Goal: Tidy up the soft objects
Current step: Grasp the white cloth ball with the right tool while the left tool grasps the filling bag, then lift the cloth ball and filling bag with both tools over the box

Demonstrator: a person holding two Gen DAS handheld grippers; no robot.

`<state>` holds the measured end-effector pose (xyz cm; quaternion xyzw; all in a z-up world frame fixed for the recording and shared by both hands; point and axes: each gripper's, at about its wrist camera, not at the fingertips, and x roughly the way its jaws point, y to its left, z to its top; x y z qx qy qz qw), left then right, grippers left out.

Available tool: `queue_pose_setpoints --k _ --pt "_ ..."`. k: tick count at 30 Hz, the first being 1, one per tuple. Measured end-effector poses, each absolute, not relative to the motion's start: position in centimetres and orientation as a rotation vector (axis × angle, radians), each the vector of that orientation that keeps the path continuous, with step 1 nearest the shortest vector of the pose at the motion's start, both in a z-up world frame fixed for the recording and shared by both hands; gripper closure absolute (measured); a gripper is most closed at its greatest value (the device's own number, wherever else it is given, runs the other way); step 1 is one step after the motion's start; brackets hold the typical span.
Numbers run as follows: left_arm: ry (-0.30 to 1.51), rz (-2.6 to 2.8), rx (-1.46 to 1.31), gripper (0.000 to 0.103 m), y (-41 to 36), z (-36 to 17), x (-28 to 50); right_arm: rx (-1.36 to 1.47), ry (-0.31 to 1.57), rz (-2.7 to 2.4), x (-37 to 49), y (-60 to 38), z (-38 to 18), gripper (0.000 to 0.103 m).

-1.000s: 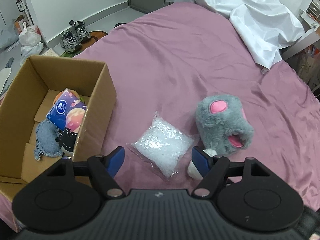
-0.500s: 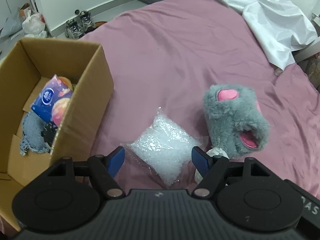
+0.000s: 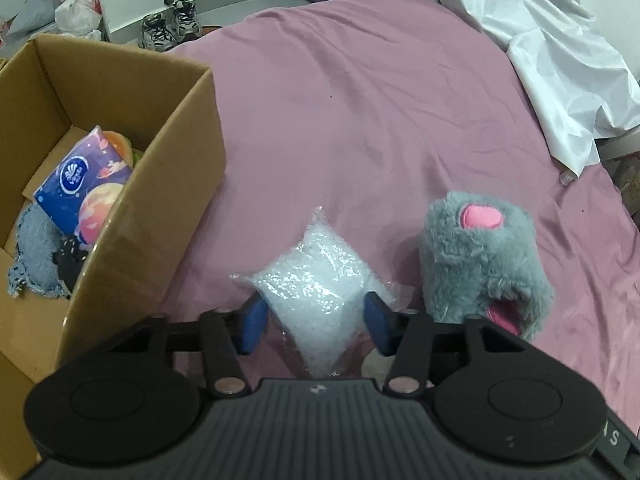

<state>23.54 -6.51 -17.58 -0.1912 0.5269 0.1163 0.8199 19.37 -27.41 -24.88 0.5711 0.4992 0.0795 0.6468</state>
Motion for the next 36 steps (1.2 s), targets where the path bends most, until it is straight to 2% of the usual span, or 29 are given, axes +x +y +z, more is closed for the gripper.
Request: queue_pose_setpoints --k 4,11,36 --pt "1.114 0.24 -0.418 0.063 -6.4 -17.3 23.6 1.294 1.133 0.189 19.4 -27.1 -24.8 0.058" --pt "1.105 0.264 -0.398 0.069 -6.2 -16.1 22.6 1.257 1.106 0.202 19.1 -27.0 -23.8 0.059" --pt "0.923 0.292 -0.408 0.07 -2.9 -7.7 17.1 1.051 0.889 0.388 17.3 -26.2 -16.5 0.059"
